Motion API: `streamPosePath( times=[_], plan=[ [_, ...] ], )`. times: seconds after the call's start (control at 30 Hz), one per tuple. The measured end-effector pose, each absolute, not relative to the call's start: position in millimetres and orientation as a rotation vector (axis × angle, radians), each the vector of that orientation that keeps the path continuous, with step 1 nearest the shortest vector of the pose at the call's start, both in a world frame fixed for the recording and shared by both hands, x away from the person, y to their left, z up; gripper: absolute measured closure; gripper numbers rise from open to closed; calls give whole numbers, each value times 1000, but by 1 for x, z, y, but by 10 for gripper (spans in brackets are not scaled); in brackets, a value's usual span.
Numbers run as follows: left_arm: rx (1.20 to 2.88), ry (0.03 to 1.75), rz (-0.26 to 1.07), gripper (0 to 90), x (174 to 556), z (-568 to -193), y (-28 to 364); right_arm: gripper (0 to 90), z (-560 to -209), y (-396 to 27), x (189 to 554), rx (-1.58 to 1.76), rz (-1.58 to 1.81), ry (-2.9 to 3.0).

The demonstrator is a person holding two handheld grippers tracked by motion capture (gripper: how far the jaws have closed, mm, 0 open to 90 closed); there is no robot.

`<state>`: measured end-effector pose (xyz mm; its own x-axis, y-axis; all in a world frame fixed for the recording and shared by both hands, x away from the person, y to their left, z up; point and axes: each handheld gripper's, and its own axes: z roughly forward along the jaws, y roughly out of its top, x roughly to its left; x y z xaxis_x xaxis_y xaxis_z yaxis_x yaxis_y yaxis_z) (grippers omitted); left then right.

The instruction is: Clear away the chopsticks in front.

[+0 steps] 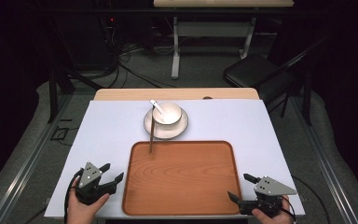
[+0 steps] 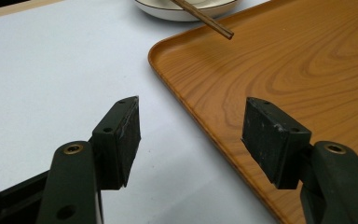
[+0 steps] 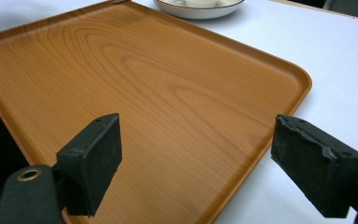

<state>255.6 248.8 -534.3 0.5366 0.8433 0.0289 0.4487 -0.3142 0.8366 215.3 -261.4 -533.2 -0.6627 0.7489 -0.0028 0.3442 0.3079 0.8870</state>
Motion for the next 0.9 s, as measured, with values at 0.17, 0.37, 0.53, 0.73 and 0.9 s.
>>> streamPosePath(
  times=[0.17, 0.37, 0.53, 0.73, 0.9],
  plan=[
    [1947, 1099, 558, 375, 258, -536, 251, 158, -533, -260, 217, 961, 1308, 2174],
    [1952, 1162, 499, 350, 264, -533, 251, 157, -534, -260, 219, 980, 1313, 2182],
    [1952, 1206, 423, 297, 277, -528, 248, 157, -533, -260, 218, 975, 1314, 2175],
    [1979, 1182, 413, 211, 291, -519, 241, 157, -533, -258, 220, 971, 1315, 2179],
    [1998, 1189, 429, 262, 304, -510, 235, 156, -533, -259, 220, 976, 1324, 2179]
  ],
)
